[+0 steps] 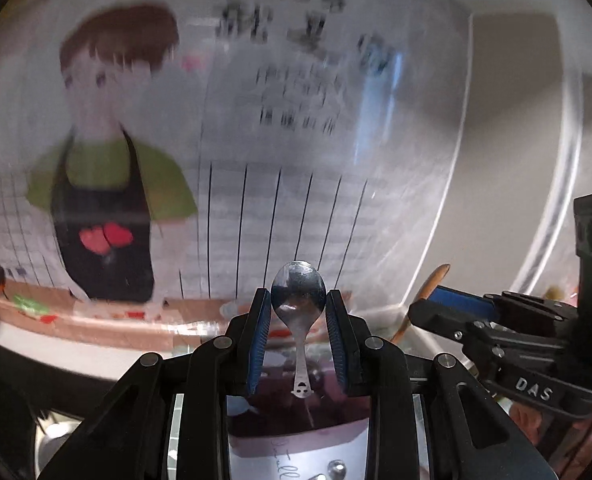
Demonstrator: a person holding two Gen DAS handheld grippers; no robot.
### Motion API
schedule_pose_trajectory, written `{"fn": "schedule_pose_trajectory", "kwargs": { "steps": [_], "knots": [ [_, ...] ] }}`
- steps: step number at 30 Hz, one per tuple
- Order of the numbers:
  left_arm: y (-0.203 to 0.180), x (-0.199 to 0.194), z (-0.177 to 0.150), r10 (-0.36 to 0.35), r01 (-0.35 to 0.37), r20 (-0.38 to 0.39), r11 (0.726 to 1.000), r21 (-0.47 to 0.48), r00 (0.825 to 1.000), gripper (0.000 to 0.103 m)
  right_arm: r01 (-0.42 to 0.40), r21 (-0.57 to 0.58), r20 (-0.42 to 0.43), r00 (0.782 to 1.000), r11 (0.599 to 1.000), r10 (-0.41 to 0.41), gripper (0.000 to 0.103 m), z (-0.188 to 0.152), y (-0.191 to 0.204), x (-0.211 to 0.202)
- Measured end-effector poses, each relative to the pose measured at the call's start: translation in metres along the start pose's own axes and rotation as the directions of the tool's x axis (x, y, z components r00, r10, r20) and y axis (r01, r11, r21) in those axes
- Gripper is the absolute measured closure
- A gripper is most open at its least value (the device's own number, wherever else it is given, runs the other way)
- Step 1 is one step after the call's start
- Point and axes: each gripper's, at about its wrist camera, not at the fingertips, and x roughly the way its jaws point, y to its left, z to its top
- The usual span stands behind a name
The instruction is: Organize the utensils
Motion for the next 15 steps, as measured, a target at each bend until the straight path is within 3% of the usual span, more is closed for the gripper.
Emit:
{"fn": "schedule_pose_trajectory", "kwargs": {
  "steps": [4, 6, 7, 9, 12, 15],
  "knots": [
    [0.011, 0.039, -0.025, -0.004, 0.001, -0.105, 1.0, -0.026, 0.994, 0.071, -0.009, 0.033, -0.105, 0.994, 0.999, 0.013, 0.077, -0.026, -0.015, 0.043],
    [0.017, 0.054, -0.036, -0.005, -0.002, -0.166, 0.999, -0.036, 0.986, 0.058, -0.032, 0.051, -0.165, 0.985, 0.998, 0.04, 0.075, -0.038, -0.021, 0.058],
    [0.021, 0.059, -0.041, -0.005, -0.004, -0.185, 0.999, -0.049, 0.983, 0.057, -0.049, 0.066, -0.192, 0.98, 0.997, 0.061, 0.072, -0.043, -0.024, 0.065],
    [0.03, 0.057, -0.049, -0.007, -0.01, -0.199, 0.996, -0.083, 0.98, 0.057, -0.081, 0.092, -0.23, 0.968, 0.992, 0.101, 0.068, -0.052, -0.028, 0.074],
    [0.037, 0.042, -0.057, -0.004, -0.017, -0.195, 0.995, -0.103, 0.981, 0.057, -0.047, 0.056, -0.228, 0.972, 0.997, 0.058, 0.065, -0.058, -0.025, 0.068],
    [0.038, 0.018, -0.076, 0.004, -0.023, -0.218, 0.996, -0.083, 0.976, 0.054, -0.031, 0.031, -0.206, 0.978, 0.999, 0.036, 0.042, -0.064, -0.021, 0.054]
  ]
}}
